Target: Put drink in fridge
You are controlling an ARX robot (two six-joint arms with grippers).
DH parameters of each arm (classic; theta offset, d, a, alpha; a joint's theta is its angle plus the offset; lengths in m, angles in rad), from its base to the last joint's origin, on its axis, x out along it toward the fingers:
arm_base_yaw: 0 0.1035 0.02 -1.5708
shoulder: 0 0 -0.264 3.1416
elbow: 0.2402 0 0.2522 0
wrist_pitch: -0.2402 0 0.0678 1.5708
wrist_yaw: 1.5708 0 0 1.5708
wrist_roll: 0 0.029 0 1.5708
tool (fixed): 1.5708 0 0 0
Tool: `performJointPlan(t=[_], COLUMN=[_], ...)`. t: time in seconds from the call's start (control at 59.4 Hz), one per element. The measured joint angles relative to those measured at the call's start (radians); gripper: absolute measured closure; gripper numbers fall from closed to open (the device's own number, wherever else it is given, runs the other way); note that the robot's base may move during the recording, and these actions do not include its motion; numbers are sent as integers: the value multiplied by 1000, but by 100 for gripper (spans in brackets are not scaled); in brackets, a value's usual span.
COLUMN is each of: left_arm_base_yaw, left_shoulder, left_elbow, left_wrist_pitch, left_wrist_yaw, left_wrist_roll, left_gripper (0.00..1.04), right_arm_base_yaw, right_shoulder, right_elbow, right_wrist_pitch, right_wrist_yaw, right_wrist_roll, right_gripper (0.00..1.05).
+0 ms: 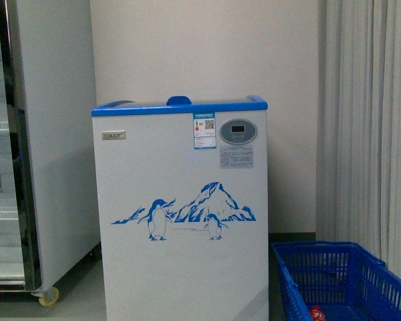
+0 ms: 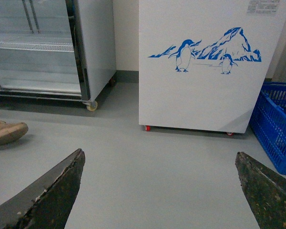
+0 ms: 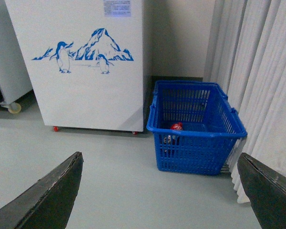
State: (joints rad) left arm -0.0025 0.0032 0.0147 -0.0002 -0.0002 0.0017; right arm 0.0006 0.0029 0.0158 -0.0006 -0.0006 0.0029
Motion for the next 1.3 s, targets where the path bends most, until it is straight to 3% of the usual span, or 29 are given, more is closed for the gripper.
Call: performJointPlan(t=[1.296], left_arm_base_yaw=[0], left_shoulder=[0], left_elbow=[0], left_wrist_pitch=[0], left_wrist_yaw=[0], left_wrist_roll=[0], left_gripper=[8], right_arm_base_yaw=[0], right_shoulder=[0], right_elbow=[0], right_wrist_pitch=[0], right_wrist_yaw=[0], right_wrist_roll=[0], right_gripper=[8])
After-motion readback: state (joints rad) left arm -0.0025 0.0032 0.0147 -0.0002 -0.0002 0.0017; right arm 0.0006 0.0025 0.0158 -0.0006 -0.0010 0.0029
